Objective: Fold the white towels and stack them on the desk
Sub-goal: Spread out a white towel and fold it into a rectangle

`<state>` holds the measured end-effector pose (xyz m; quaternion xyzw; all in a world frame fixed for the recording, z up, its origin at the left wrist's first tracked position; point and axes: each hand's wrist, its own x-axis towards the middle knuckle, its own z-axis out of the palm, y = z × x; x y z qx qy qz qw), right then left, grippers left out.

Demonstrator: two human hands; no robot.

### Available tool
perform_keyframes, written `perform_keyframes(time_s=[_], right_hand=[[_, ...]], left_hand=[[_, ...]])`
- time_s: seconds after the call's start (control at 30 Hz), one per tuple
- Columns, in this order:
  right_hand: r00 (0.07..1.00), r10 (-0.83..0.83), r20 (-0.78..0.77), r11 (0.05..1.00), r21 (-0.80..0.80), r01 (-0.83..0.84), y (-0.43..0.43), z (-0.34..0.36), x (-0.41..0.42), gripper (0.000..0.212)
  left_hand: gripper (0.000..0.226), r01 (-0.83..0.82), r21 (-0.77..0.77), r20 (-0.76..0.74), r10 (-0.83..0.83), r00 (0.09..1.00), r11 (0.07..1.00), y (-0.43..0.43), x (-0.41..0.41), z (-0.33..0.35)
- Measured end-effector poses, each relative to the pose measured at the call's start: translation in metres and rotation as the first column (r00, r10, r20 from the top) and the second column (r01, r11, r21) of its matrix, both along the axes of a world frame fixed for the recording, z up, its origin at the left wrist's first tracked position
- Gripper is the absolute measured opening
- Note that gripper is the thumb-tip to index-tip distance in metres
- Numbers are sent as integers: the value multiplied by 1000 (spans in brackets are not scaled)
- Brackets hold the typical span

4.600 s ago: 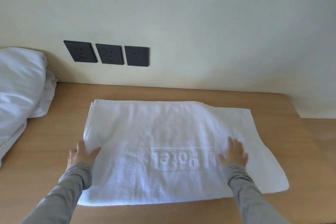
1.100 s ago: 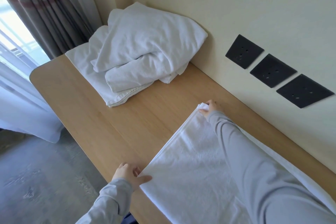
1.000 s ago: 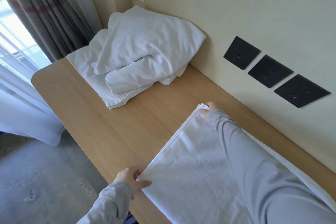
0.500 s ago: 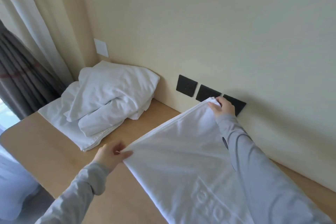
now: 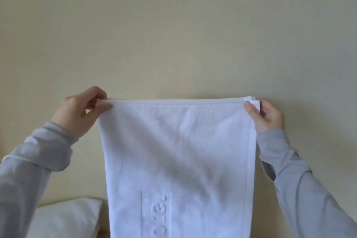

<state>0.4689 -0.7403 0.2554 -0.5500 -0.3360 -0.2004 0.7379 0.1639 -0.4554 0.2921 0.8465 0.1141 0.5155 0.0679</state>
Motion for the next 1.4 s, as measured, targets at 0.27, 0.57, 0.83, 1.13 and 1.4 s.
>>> perform_keyframes(time_s=[0.27, 0.57, 0.83, 1.13, 1.4], right_hand=[[969, -85, 231, 996, -13, 91, -62, 79, -18, 42], [965, -34, 262, 999, 0, 36, -84, 106, -30, 28], [983, 137, 122, 990, 20, -141, -96, 101, -26, 21], [923, 363, -125, 932, 69, -357, -94, 93, -33, 15], [965, 256, -61, 950, 199, -240, -120, 109, -37, 9]], left_hand=[[37, 27, 289, 113, -62, 992, 957, -16, 8, 94], [20, 127, 206, 160, -162, 974, 970, 8, 13, 100], [21, 322, 88, 179, -333, 926, 943, 4, 31, 104], [13, 707, -447, 436, -557, 707, 548, -27, 37, 83], [7, 786, -355, 572, -547, 611, 506, -58, 48, 86]])
